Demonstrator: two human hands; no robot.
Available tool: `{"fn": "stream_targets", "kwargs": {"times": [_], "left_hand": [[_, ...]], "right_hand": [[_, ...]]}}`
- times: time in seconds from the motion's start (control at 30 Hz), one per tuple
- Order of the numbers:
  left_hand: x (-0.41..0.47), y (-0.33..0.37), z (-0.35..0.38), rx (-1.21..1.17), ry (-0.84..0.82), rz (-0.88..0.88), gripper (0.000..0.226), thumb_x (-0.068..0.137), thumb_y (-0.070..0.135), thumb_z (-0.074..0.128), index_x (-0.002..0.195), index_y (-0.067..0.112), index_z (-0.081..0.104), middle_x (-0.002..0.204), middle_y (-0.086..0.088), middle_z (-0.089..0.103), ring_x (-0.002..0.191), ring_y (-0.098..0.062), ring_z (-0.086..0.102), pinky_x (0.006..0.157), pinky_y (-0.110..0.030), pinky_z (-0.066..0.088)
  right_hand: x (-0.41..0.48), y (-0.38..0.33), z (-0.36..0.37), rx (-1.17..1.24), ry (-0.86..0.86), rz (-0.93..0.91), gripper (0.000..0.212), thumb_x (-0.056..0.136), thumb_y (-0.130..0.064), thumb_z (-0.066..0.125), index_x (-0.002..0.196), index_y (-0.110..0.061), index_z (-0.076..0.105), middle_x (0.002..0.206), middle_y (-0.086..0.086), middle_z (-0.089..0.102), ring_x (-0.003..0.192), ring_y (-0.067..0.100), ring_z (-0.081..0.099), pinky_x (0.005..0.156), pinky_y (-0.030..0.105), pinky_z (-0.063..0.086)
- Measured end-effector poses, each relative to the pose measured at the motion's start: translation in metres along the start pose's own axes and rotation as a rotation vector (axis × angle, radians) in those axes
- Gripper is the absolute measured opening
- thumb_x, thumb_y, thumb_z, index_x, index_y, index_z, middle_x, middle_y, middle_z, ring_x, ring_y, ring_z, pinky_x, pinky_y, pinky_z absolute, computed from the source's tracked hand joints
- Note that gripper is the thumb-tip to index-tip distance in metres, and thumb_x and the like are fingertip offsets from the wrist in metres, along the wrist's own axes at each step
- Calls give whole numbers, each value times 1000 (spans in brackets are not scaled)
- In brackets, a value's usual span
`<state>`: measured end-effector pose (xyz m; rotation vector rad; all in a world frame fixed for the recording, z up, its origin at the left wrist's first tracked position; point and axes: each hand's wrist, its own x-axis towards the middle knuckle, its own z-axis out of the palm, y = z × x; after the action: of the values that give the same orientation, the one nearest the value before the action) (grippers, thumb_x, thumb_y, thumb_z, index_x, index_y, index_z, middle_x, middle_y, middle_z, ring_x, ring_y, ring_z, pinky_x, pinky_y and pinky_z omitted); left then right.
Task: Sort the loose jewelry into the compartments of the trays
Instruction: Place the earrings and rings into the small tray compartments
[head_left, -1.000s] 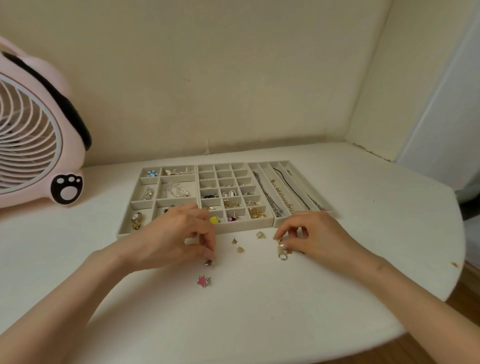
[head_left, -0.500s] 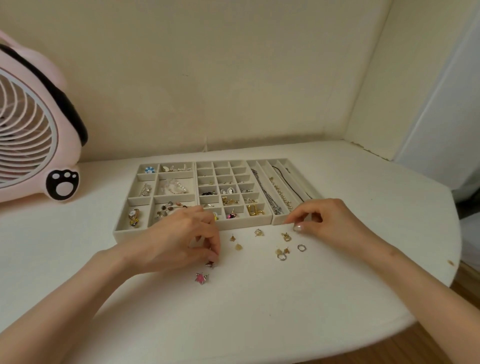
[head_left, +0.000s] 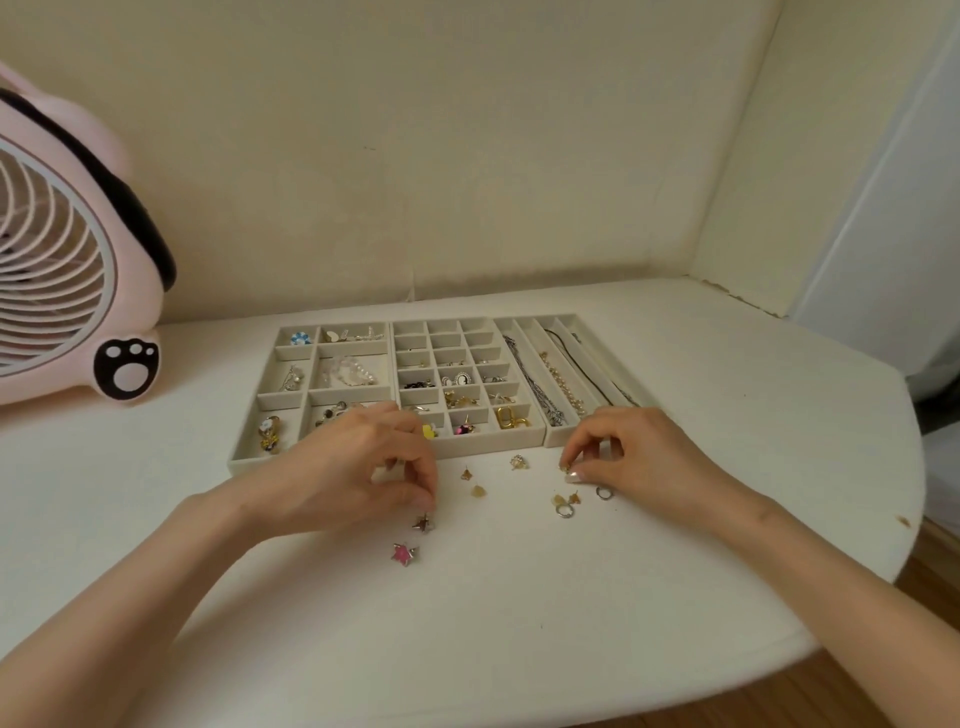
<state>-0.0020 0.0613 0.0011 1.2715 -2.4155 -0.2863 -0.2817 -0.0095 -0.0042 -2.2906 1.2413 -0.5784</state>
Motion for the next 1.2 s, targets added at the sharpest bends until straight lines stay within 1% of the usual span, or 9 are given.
{"fn": "stream_targets", "kwargs": {"times": [0.1, 0.17, 0.27, 0.43, 0.6, 0.8, 0.97, 1.1, 1.2], "left_hand": [[1, -5, -9, 2, 111, -57, 13, 78, 47, 59, 81, 35, 64, 80, 17, 56, 81, -2, 49, 71, -13, 38], [0, -10, -12, 43, 178, -100, 5, 80, 30, 70, 83, 31, 65, 77, 19, 56, 81, -2, 47, 69, -11, 37], [-2, -17, -13, 93, 195, -134, 19, 78, 16, 74, 83, 32, 65, 77, 19, 56, 80, -4, 46, 68, -14, 37], [-1, -17, -10, 139, 171, -121, 19, 75, 19, 76, 79, 34, 66, 77, 17, 55, 81, 2, 44, 68, -12, 36], [-1, -15, -3, 180, 102, -65, 14, 72, 46, 66, 81, 35, 67, 80, 15, 53, 79, -2, 43, 70, -21, 39], [-1, -13, 3, 192, 86, -37, 11, 76, 41, 60, 80, 33, 67, 79, 17, 51, 78, -4, 43, 70, -24, 42], [2, -11, -3, -88, 156, -171, 13, 76, 43, 62, 73, 31, 66, 77, 12, 56, 74, -3, 47, 66, -16, 36], [3, -9, -6, -440, 249, -349, 11, 82, 18, 68, 72, 19, 66, 64, 19, 56, 59, 1, 44, 58, -9, 32], [7, -8, -7, -486, 282, -425, 13, 83, 16, 67, 71, 16, 64, 59, 17, 55, 54, 1, 43, 54, -10, 33]], "right_hand": [[0, -1, 2, 45, -12, -27, 16, 74, -13, 78, 76, -27, 73, 75, -7, 61, 56, -1, 52, 58, 15, 42], [0, -2, 5, 52, -16, -45, 15, 74, -14, 78, 75, -28, 73, 75, -8, 61, 59, -2, 50, 59, 12, 36], [-2, -8, 8, 76, -49, -69, 14, 75, -13, 77, 75, -27, 74, 75, -10, 62, 61, -3, 49, 61, 11, 35], [0, -15, 4, 137, -65, -79, 15, 76, -13, 76, 76, -28, 75, 78, -6, 66, 52, 1, 43, 54, 14, 36], [6, -23, 2, 139, -14, -113, 16, 78, -12, 74, 76, -28, 75, 70, -12, 62, 51, 1, 41, 54, 10, 33], [10, -30, 10, 154, 1, -139, 17, 79, -13, 74, 73, -29, 74, 66, -18, 61, 52, 1, 44, 54, 10, 33], [11, -31, 12, 166, 5, -136, 15, 81, -15, 72, 74, -28, 74, 66, -20, 61, 50, 1, 43, 53, 9, 34], [10, -30, 13, 173, 4, -132, 14, 81, -17, 72, 75, -28, 74, 67, -20, 61, 50, 2, 41, 52, 8, 33], [10, -28, 14, 171, 12, -136, 14, 81, -17, 72, 75, -29, 74, 70, -17, 64, 51, 1, 43, 53, 9, 34]]}}
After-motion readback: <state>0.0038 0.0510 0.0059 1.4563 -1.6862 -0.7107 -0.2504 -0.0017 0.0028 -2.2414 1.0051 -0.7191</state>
